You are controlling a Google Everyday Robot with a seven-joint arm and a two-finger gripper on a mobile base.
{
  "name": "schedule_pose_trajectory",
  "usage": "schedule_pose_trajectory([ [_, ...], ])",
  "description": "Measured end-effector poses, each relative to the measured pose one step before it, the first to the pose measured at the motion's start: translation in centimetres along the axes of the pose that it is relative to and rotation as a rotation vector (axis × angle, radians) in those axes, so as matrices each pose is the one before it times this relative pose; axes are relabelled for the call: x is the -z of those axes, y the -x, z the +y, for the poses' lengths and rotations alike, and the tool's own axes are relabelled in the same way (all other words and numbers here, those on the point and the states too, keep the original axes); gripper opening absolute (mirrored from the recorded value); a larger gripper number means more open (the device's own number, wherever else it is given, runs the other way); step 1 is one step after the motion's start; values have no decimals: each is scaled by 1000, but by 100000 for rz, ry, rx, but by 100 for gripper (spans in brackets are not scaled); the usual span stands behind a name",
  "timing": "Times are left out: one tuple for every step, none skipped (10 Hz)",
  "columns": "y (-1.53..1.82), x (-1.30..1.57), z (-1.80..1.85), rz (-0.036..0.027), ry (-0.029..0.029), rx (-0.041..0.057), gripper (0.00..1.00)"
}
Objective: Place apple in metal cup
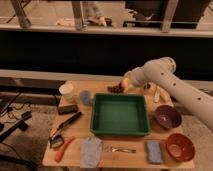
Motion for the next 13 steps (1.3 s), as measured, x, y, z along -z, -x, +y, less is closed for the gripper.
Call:
schedule_pose_trajectory([
  [-224, 106, 15, 202, -114, -262, 32],
  [-92, 24, 12, 87, -26, -99, 32],
  [218, -94, -21, -169, 102, 279, 32],
  [101, -54, 1, -92, 70, 116, 32],
  [-82, 33, 10, 70, -40, -92, 32],
  [-87, 39, 7, 66, -44, -116, 32],
  [-41, -5, -56, -37, -115, -165, 32],
  [-206, 54, -441, -253, -1329, -2371, 32],
  [-724, 206, -466, 198, -1298, -2234, 32],
  [-1185, 388, -665, -19, -1540, -3116, 32],
  [-1824, 474, -913, -205, -1826, -4374, 32],
  [-1351, 312, -671, -54, -1220, -2861, 32],
  [-1508, 270, -853, 172, -1359, -3394, 32],
])
